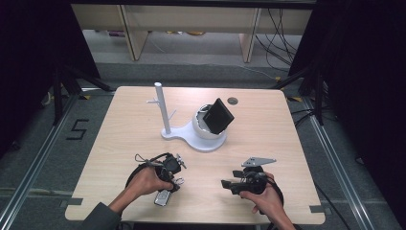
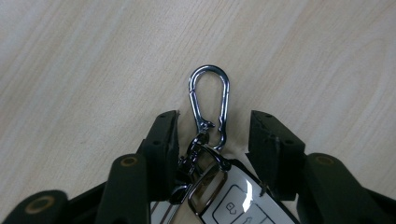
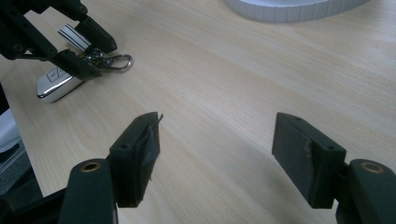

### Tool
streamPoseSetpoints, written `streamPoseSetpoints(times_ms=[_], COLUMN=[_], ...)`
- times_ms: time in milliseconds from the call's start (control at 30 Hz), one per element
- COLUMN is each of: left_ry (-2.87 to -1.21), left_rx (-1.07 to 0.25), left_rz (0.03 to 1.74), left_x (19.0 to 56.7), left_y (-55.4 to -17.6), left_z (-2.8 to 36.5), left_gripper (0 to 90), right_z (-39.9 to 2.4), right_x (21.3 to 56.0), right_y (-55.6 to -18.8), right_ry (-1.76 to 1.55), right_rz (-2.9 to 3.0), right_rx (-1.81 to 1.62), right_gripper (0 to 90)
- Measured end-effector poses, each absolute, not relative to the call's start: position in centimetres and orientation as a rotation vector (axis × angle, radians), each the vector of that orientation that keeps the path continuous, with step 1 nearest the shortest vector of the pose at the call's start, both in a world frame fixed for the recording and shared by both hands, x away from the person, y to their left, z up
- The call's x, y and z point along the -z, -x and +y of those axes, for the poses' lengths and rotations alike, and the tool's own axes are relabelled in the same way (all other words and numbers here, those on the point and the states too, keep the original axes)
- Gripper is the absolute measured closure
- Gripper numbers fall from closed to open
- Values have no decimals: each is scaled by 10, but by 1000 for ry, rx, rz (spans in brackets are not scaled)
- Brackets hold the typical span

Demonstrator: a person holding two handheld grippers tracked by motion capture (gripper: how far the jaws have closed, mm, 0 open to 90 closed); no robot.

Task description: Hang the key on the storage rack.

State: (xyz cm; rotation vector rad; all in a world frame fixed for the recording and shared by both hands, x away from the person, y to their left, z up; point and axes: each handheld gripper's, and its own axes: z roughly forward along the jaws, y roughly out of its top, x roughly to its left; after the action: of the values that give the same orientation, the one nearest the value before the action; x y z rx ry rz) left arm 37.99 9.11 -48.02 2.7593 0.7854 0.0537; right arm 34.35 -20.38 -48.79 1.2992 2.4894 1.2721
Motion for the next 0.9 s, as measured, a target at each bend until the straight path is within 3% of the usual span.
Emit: streamPoseSetpoints(times_ms=[333,400,900], left_ry=[-2886,-2909,-2969], left_rx=[-60,-54,-38], left_rz=[738,719,643], left_x=[479,479,477], left_y=[-382,-382,-382], left_z=[78,74,71], left_gripper=[637,691,749], right_z=[-204,-203,-201], right_x=[487,487,488], right_y=[-343,-343,-343], right_ry=[-1303,-1304,-1283], right_rz=[2505,2498,2510], right_rx=[-1278,-1279,-1323], right_gripper=[333,333,338])
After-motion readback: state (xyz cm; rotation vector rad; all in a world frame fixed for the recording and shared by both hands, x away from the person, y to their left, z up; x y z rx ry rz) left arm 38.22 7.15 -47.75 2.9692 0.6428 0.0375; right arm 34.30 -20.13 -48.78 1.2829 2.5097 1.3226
